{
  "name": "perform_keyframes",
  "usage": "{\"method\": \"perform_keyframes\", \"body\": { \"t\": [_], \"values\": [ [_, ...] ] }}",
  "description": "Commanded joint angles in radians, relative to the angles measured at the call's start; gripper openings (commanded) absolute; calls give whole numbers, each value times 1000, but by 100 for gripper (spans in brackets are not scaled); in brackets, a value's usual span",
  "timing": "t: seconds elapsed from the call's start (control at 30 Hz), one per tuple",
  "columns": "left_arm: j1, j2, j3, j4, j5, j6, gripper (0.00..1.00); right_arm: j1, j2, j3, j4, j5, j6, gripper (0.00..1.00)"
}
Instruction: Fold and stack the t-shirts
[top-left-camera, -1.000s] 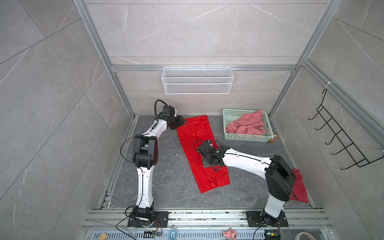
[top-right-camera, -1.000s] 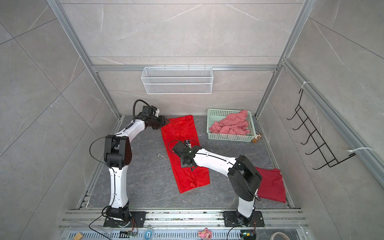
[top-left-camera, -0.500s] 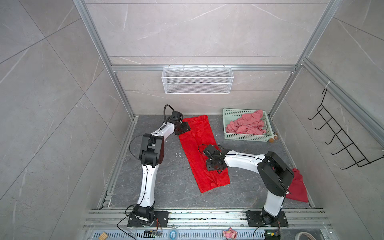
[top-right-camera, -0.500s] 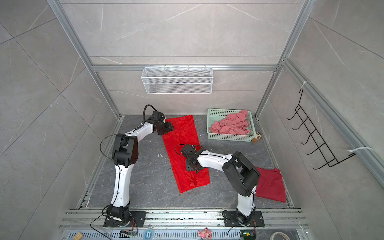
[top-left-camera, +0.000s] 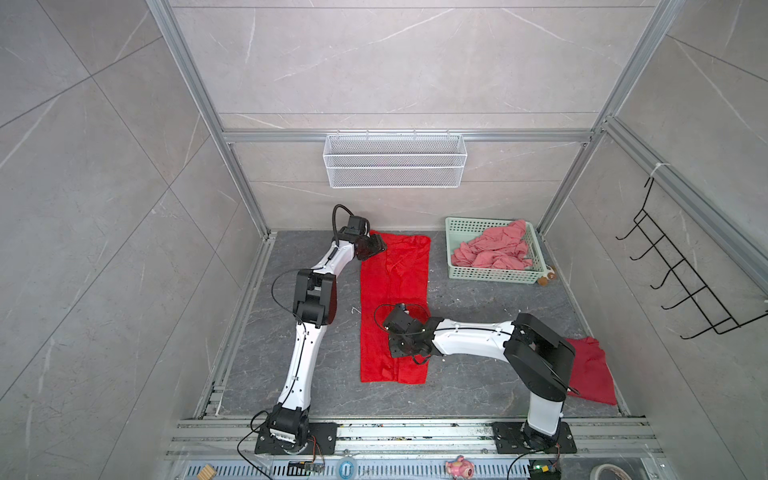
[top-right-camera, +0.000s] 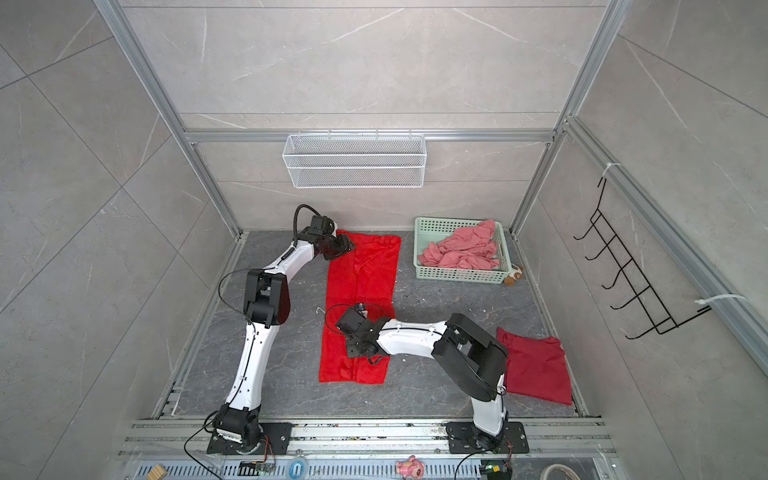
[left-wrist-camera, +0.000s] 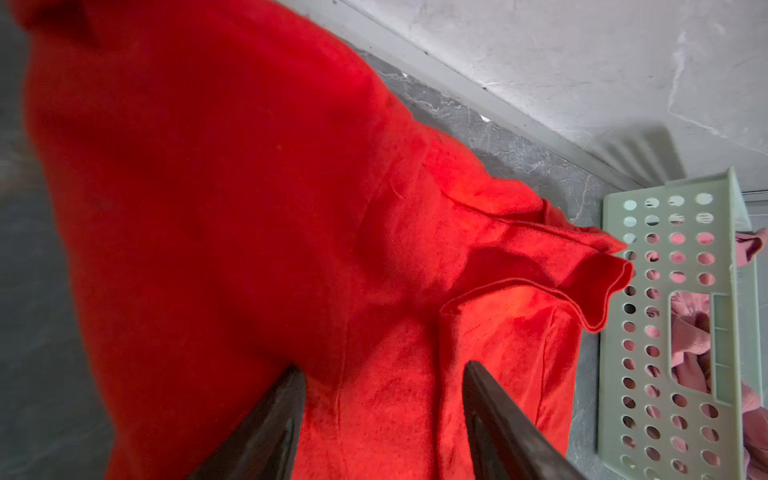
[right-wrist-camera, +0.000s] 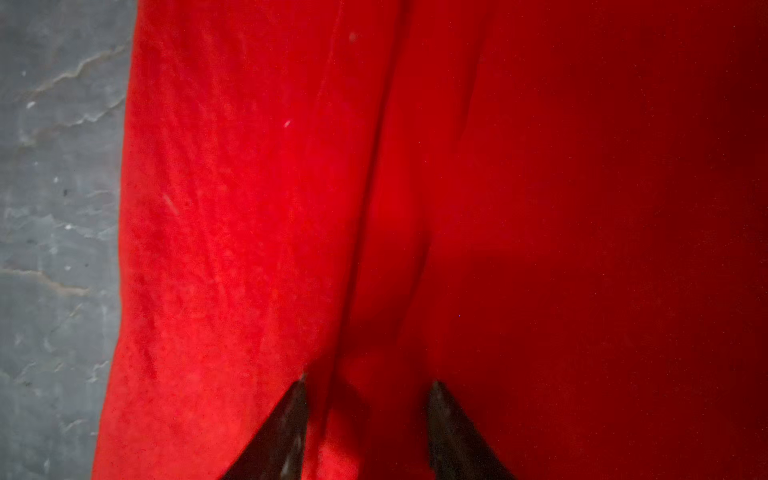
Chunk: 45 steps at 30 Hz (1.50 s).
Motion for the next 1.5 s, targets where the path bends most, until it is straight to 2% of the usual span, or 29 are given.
{"method": "perform_keyframes", "body": {
  "t": [0.0, 0.13, 0.33, 0.47, 0.6, 0.7, 0.9, 1.07, 1.17, 1.3, 1.47],
  "values": [
    [-4, 19, 10, -41, 29, -5, 64, 14, 22, -48, -100, -42, 69, 49],
    [-4, -28, -26, -23, 20, -5, 64, 14, -37, -71, -142, 22, 43, 51],
    [15, -255, -262, 97, -54, -10, 64, 12, -142, -21, -272, 159, -59, 55],
    [21, -458, -438, 125, -78, 21, 65, 12, -270, -53, -278, 167, -65, 57],
    [19, -636, -610, 25, -124, 29, 65, 9, -401, -122, -265, 161, -22, 64],
    [7, -794, -832, 2, -143, -18, 65, 3, -452, -164, -263, 136, 15, 68],
    [-65, -1167, -1272, -88, -242, -115, 65, -20, -531, -335, -147, 35, 121, 71],
    [-176, -1442, -1509, -256, -310, -231, 64, -35, -579, -493, -34, -65, 201, 69],
    [-244, -1583, -1608, -327, -310, -328, 62, -35, -605, -556, 9, -122, 222, 67],
    [-347, -1665, -1702, -354, -298, -435, 60, -34, -592, -615, 121, -206, 251, 65],
    [-456, -1631, -1785, -254, -277, -531, 58, -19, -504, -632, 227, -237, 306, 55]
  ]
}}
